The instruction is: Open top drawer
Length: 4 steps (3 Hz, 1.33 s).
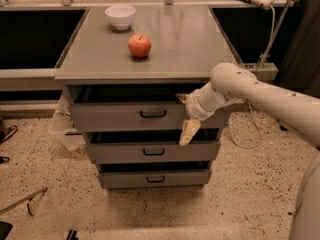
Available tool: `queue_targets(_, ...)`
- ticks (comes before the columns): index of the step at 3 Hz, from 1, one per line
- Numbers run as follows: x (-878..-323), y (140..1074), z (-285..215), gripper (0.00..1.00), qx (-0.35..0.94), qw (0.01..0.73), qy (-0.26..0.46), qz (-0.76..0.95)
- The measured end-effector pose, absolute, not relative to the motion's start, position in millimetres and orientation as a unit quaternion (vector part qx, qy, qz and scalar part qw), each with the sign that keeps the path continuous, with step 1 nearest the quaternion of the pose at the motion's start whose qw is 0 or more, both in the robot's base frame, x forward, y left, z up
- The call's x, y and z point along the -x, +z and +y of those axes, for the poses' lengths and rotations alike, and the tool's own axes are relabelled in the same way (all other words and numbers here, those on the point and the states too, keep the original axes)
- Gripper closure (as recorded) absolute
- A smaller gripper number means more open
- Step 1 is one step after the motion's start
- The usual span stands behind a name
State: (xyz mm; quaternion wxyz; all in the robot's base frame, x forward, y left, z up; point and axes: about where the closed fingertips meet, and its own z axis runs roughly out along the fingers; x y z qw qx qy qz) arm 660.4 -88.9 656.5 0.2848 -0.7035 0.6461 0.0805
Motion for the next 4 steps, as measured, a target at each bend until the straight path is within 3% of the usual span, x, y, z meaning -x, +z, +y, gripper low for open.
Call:
queue_targets(2,-649,661,-84,0.00,0.703,0.258,0.134,0.649)
queue_targets(4,-554,711,-91,0.00,0.694,0.164,0.236,0.660)
